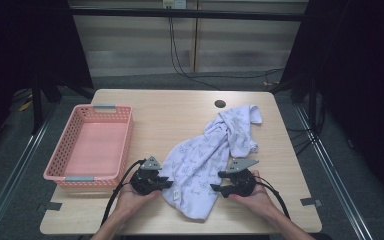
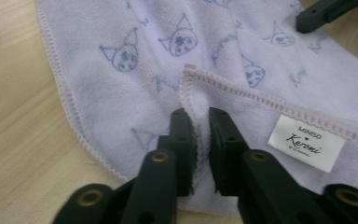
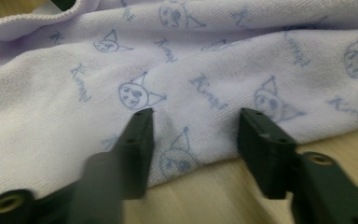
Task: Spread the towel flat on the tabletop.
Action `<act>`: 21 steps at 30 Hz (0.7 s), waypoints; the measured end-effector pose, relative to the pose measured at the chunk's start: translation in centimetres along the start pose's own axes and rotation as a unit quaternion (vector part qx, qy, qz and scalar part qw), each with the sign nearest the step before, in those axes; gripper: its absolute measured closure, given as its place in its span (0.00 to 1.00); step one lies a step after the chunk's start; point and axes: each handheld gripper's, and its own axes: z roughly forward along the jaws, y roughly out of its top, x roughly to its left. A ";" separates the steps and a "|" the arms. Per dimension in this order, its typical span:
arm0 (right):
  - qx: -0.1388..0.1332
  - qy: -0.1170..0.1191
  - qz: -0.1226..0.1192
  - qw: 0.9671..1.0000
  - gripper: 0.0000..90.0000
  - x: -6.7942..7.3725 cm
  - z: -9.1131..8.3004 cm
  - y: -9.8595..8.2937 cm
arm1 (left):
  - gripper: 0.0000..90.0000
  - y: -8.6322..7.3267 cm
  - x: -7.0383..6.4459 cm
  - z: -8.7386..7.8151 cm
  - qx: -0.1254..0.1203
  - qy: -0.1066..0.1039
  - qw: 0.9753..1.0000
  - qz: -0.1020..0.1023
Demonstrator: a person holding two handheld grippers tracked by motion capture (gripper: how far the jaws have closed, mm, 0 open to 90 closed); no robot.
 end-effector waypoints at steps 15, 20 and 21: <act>-0.073 0.021 0.050 0.996 0.92 -3.7 -7.7 2.0 | 0.96 3.5 -3.2 -5.1 -0.158 -0.127 0.979 -0.015; -0.105 -0.008 0.049 0.993 0.91 -5.9 -11.1 5.4 | 0.95 6.6 -3.6 -6.1 -0.217 -0.135 0.967 -0.012; -0.107 -0.014 0.051 0.993 0.91 -6.3 -11.2 6.1 | 0.95 6.8 -3.6 -6.1 -0.221 -0.134 0.966 -0.017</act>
